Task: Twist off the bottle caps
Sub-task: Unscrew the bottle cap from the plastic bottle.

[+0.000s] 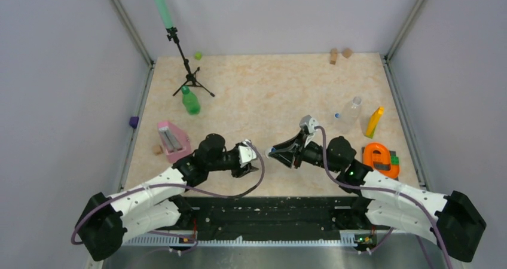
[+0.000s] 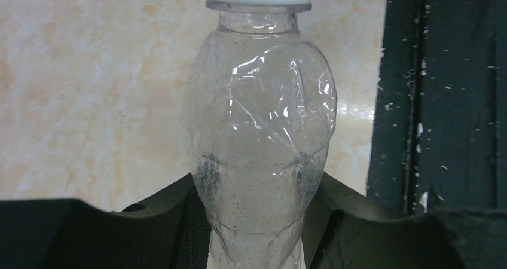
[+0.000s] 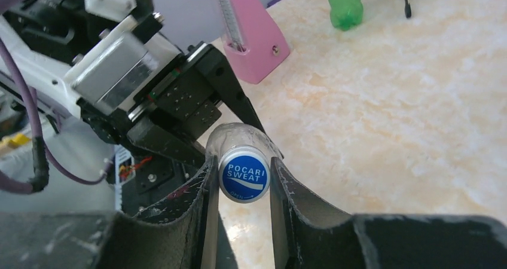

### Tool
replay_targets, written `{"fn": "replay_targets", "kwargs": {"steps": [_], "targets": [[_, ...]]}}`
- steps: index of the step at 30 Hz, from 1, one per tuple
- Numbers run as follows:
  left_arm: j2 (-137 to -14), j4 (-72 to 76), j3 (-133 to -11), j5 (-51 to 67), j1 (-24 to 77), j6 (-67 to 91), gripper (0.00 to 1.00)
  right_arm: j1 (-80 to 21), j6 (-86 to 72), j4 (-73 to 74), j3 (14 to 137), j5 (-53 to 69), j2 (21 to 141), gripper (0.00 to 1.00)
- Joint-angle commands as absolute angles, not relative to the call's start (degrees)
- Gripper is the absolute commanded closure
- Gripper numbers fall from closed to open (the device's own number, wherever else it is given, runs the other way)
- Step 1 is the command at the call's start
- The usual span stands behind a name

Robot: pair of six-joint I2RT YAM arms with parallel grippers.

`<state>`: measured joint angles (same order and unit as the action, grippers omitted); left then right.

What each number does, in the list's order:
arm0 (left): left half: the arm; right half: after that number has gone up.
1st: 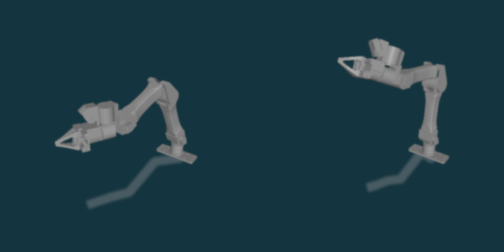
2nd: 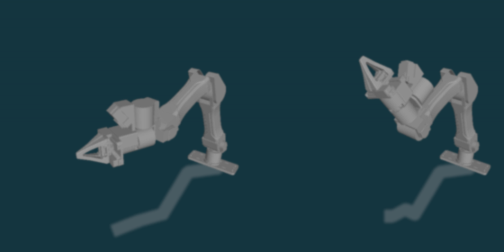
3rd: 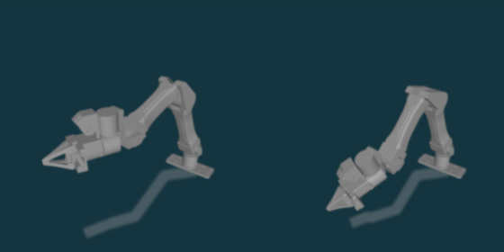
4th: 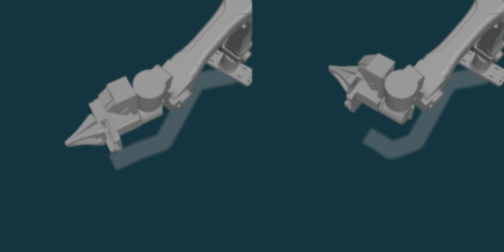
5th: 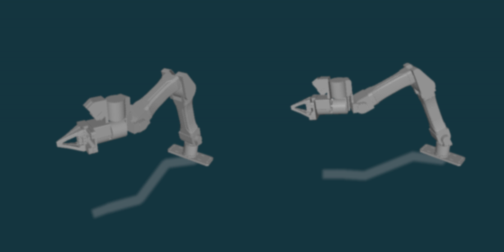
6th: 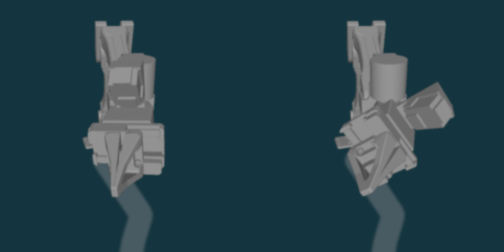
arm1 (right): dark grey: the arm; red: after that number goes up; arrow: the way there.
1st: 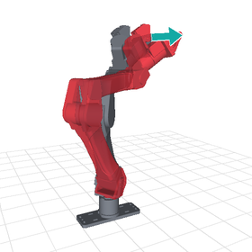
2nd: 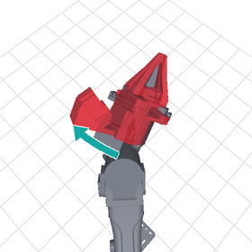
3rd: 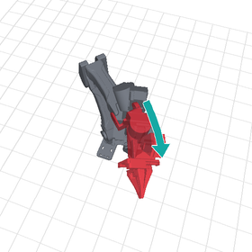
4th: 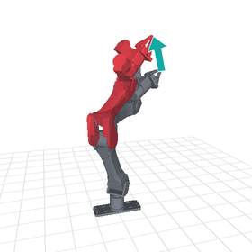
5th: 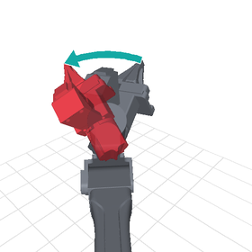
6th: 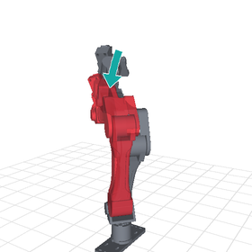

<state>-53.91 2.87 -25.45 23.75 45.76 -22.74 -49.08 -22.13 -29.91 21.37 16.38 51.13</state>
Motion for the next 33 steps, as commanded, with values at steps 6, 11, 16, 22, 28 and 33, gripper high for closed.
{"fn": "replay_targets", "kwargs": {"steps": [6, 11, 16, 22, 28, 33], "targets": [[-57.3, 1.8, -33.0, 45.8, 41.8, -17.2, 1.00, -49.1, -2.3, -21.0, 26.1, 24.5, 52.8, 1.00], [-56.4, 2.1, -31.8, 37.1, 41.7, -17.4, 1.00, -49.1, -9.2, -20.6, 26.9, 17.6, 52.5, 0.81], [-56.2, 0.9, -31.1, 26.5, 41.8, -19.5, 1.00, -49.1, -21.5, -24.0, 25.1, 7.1, 49.4, 0.43], [-55.3, 1.4, -29.8, 19.2, 43.0, -21.6, 1.00, -49.0, -32.7, -29.6, 20.4, 3.5, 45.9, 0.36], [-54.9, 3.9, -28.0, 5.0, 51.6, -26.9, 1.00, -49.1, -46.8, -33.9, 15.2, -2.9, 44.9, 0.36], [-55.8, 8.3, -26.1, -7.2, 58.0, -31.0, 1.00, -49.1, -53.6, -37.1, 14.9, -0.4, 46.9, 0.36]]}}
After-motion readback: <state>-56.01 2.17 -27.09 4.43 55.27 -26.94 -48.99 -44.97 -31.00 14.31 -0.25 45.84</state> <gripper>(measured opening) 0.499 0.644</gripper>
